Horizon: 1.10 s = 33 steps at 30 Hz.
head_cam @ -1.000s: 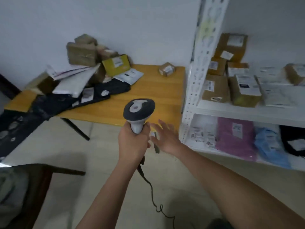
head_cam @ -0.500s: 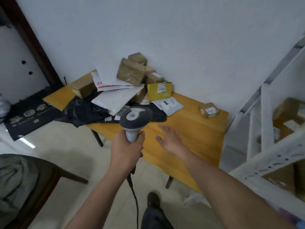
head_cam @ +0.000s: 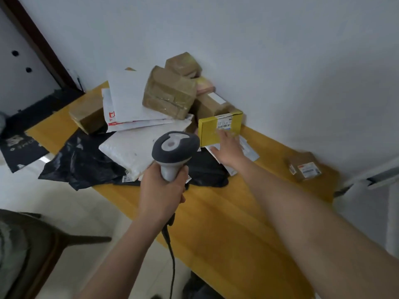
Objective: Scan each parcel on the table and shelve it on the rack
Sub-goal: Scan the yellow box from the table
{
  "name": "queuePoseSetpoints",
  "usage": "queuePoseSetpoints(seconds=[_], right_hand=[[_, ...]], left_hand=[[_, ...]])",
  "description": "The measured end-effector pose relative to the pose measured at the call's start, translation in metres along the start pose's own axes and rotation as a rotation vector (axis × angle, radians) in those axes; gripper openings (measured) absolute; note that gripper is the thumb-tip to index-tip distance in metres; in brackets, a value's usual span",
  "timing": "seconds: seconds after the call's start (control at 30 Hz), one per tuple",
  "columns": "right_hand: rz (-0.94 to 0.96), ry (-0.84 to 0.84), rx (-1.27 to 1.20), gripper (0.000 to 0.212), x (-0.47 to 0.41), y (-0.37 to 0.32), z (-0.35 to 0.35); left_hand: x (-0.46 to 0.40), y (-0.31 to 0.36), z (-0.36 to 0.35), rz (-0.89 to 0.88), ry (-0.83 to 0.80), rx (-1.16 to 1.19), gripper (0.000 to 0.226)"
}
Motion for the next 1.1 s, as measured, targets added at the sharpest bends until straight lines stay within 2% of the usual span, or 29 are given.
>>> queuePoseSetpoints(seconds=[0.23, 0.33, 0.43, 0.53, 0.67, 0.7, 0.8, 0.9, 1.03, 1.1], right_hand=[[0.117, 0.052, 0.097, 0.081, -0.076, -0.005, -0.006], [0.109, 0.014, 0.092, 0.086, -0.090, -0.002, -0.005], [0.127, 0.050, 0.150, 0.086, -0.090, 0.000, -0.003], [0.116, 0.086, 0.237, 0.069, -0.077, -0.002, 0.001], [0.108, 0.130, 0.233, 0.028, -0.061, 0.003, 0.002], [0.124, 0.121, 0.242, 0.026, -0.057, 0.004, 0.004], [0.197, 0.027, 0.286, 0.034, -0.036, 0.004, 0.011], [0.190, -0.112, 0.250, 0.037, 0.001, 0.008, 0.015], [0.056, -0.354, 0.129, 0.044, 0.044, 0.016, -0.008], [-0.006, -0.360, 0.008, 0.046, 0.057, 0.026, -0.026]], left_hand=[[-0.038, -0.022, -0.018, 0.071, -0.045, -0.022, 0.024], [-0.047, -0.031, -0.022, 0.090, -0.056, -0.027, 0.021], [-0.052, -0.038, -0.023, 0.111, -0.065, -0.029, 0.021], [-0.053, -0.041, -0.024, 0.124, -0.091, -0.034, 0.022], [-0.053, -0.039, -0.022, 0.117, -0.126, -0.022, 0.021], [-0.052, -0.038, -0.022, 0.111, -0.131, -0.017, 0.022], [-0.049, -0.038, -0.020, 0.093, -0.143, -0.010, 0.024], [-0.042, -0.042, -0.020, 0.096, -0.183, -0.032, 0.026], [-0.031, -0.052, -0.022, 0.137, -0.233, -0.045, 0.024], [-0.026, -0.056, -0.024, 0.146, -0.251, -0.048, 0.023]])
Point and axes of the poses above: each hand's wrist, its own x-axis away from the middle knuckle, its own z-axis out of the back of the hand, y = z × x, the point moved 2 cm from there along -x, towards the middle knuckle, and after that the axes turned 1 degree about y, right-handed, at the moved point
